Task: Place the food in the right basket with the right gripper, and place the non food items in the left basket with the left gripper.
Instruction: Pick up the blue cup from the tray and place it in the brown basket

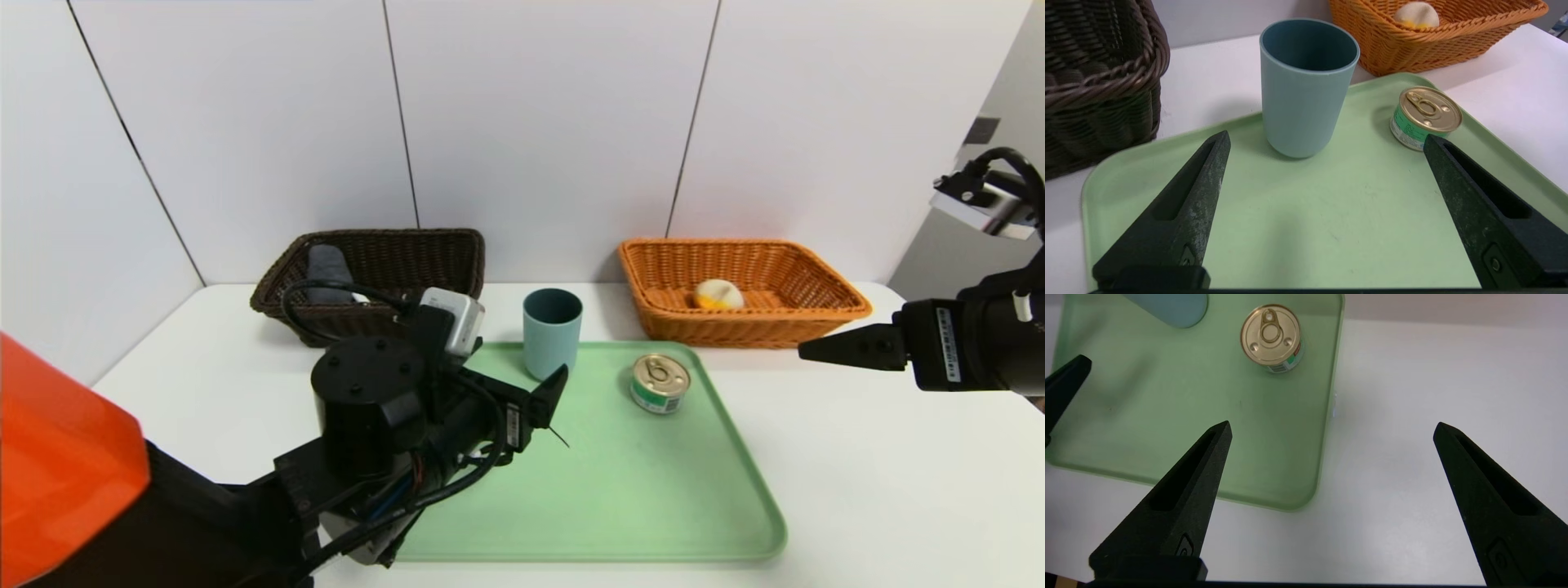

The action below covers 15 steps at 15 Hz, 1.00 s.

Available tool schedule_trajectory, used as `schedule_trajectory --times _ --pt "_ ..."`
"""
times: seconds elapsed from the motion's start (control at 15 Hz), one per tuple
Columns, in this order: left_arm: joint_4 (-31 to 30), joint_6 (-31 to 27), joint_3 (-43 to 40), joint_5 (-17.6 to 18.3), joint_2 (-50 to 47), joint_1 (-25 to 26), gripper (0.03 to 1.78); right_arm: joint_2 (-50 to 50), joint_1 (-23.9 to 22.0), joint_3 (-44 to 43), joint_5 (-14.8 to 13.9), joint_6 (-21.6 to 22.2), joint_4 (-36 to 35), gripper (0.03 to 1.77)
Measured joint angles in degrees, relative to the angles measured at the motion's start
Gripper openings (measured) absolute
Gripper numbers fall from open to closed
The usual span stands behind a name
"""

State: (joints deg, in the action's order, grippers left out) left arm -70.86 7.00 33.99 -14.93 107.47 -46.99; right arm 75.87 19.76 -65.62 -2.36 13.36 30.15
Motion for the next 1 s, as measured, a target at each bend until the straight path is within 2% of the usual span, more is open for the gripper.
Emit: schedule_trajectory --times 0.13,0.33,1.0 --pt "-5.24 -1.05 -0.32 -0.41 3.66 -0.09 1.67 -0.02 0.0 1.68 -0.05 -0.28 -3.06 1.71" --pt "-9.4 -1.66 -0.26 -0.3 7.47 -0.07 1.68 -0.11 0.0 3.0 -0.02 -0.94 -4.41 1.71" --pt "-9.45 -1.88 6.28 0.28 14.12 0.77 1.69 -0.27 0.0 4.66 0.0 -1.13 -4.49 1.71"
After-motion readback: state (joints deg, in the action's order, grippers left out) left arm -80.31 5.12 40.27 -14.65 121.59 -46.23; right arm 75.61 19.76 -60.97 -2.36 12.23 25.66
